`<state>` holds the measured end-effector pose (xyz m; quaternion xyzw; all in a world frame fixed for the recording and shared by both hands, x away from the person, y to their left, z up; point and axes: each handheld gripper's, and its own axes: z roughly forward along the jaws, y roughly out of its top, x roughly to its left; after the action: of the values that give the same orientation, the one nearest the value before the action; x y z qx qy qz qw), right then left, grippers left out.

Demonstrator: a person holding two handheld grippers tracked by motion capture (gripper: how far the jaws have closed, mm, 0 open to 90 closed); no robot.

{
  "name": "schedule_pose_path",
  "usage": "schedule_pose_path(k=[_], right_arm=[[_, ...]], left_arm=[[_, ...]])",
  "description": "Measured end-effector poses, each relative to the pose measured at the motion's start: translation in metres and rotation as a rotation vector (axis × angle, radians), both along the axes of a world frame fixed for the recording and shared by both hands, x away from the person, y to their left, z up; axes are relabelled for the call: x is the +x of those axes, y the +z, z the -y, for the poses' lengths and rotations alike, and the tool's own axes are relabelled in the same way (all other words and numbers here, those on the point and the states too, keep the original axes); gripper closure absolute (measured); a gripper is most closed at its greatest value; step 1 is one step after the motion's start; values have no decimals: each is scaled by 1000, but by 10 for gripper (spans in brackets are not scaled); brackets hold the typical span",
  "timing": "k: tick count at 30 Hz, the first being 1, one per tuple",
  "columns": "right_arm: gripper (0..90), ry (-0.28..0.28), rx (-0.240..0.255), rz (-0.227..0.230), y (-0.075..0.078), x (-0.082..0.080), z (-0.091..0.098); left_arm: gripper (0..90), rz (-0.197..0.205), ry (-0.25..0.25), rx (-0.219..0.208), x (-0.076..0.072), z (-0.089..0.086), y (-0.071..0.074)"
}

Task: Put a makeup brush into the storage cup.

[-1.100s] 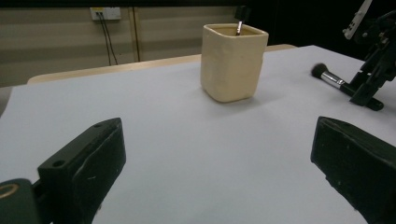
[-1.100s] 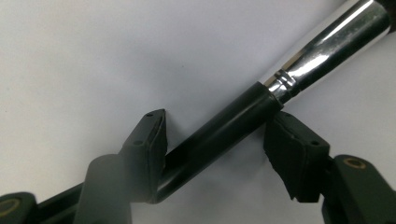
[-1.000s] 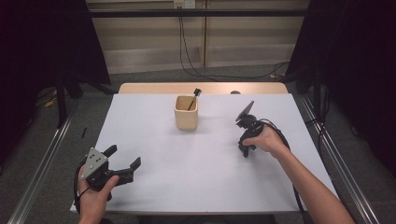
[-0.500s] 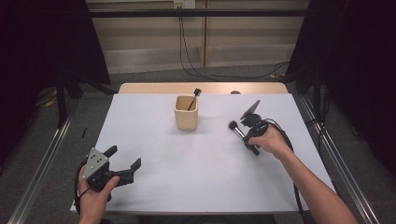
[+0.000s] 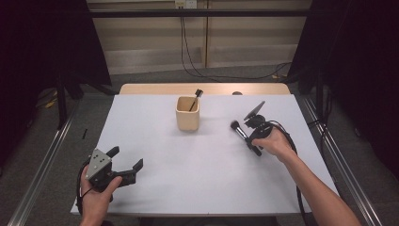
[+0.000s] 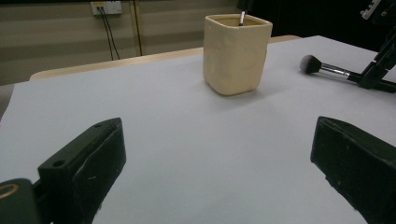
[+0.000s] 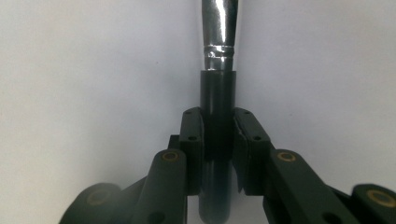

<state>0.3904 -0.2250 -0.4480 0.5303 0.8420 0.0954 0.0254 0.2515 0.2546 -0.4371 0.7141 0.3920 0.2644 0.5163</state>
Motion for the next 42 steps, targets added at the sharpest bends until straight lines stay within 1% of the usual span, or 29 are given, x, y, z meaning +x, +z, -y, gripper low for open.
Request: schedule_pose_path(k=[2, 5, 6, 8, 12, 15, 16, 19, 20, 21, 22, 23, 24, 26, 27, 29, 31, 32, 34, 38, 39, 40, 42], right_arm=[[758, -8, 16, 11, 2, 0, 2], [758, -3, 31, 33, 4, -1, 5], [758, -14, 40, 38, 5, -3, 6], [758, -21, 68, 68, 8, -5, 8], [758, -46, 79, 124, 11, -9, 11], [758, -60, 109, 168, 14, -13, 12], [758, -49, 124, 196, 15, -14, 14], [758, -46, 165, 246, 16, -17, 16], [758, -53, 180, 257, 17, -18, 17], [757, -54, 194, 259, 17, -19, 18], [758, -55, 206, 274, 17, -20, 19], [758, -55, 211, 291, 16, -22, 19], [758, -56, 219, 287, 16, -23, 19], [757, -53, 229, 316, 16, -27, 19], [758, -50, 237, 323, 16, -28, 19], [757, -45, 255, 359, 16, -31, 21], [757, -47, 273, 385, 16, -33, 23], [757, -51, 298, 403, 16, -34, 24], [757, -39, 323, 427, 15, -35, 25], [757, -22, 355, 488, 14, -40, 25], [757, -28, 365, 499, 14, -41, 25], [757, -30, 371, 520, 13, -42, 26], [756, -32, 387, 538, 12, -43, 26]], left_arm=[[33, -1, 2, -1, 0, 0, 0], [33, -3, 6, -2, 0, -1, -1], [33, -3, 7, -1, 0, -1, -1], [33, -1, 10, 6, 0, -1, 0], [33, -4, 10, 7, 0, -1, 0], [32, -4, 10, 7, 0, -1, 0], [32, -4, 10, 7, 0, -1, 0], [32, -4, 12, 5, 0, -2, 0], [32, -4, 13, 5, 0, -2, 0], [32, -5, 12, 7, 0, -2, 0], [32, -5, 11, 7, 0, -2, 0], [32, -4, 12, 6, 0, -2, 0], [32, -4, 10, 7, 0, -2, 0], [32, -3, 11, 7, 0, -2, 0], [31, -4, 11, 7, 0, -2, 0], [31, -5, 16, 7, 0, -2, 0], [31, -7, 18, 3, 0, -3, 0], [31, -7, 19, 3, 0, -3, 0], [31, -6, 17, 8, 0, -3, 0], [31, -6, 15, 5, 0, -2, 0], [31, -4, 14, 6, -1, -2, 1], [31, -4, 12, 8, -1, -2, 1], [31, -4, 13, 6, -1, -2, 1]])
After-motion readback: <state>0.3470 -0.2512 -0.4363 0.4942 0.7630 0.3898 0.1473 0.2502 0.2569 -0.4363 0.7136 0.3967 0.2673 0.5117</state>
